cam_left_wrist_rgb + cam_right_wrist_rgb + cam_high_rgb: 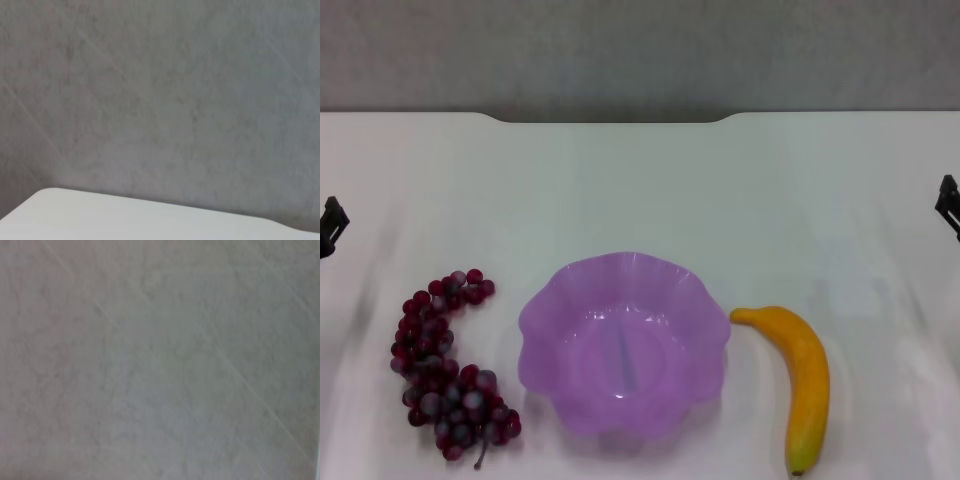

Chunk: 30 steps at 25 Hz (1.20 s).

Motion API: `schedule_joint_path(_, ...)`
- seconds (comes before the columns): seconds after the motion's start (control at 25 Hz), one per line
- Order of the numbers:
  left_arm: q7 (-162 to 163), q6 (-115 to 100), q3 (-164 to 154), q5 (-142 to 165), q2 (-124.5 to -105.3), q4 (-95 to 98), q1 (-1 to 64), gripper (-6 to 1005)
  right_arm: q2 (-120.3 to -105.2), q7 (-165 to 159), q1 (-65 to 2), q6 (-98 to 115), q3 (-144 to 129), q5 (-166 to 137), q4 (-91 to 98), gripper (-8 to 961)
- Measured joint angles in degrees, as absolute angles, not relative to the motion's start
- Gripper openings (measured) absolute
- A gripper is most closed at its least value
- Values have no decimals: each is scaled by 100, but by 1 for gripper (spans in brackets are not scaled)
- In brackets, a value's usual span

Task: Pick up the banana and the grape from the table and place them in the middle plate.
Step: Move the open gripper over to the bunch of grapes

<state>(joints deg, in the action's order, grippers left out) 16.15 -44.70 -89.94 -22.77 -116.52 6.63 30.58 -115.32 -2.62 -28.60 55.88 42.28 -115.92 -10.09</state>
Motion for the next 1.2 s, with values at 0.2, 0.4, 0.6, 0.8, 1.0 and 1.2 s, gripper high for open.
schedule_joint_path(0.2,1671,-4478,-9002,-2280,-11658,690,3011,884,-11549,-260,-2841,5545,4224,-11593,-1008,891)
schedule_joint_path(0.4,1638,-4478,-9022,-2266,-11689,705,3039,884,-11543,-260,-2863,5441,4217,-11592,-1016,891)
schedule_joint_path(0.6,1660,-4466,-9022,-2263,-11675,709,3017,885,-11545,-260,-2869,5451,4223,-11593,-1022,892)
schedule_joint_path(0.8,2071,-4340,-9236,-2046,-11630,1144,2919,884,-11534,-260,-2814,5479,4223,-11601,-1025,892)
schedule_joint_path(1.0,2304,-3865,-9294,-1588,-11602,2367,2475,885,-11535,-261,-2800,5419,4177,-11634,-978,892)
schedule_joint_path(1.2,2307,-1803,-9263,-1155,-11571,4213,1984,882,-11531,-260,-2785,5438,4158,-11648,-999,892)
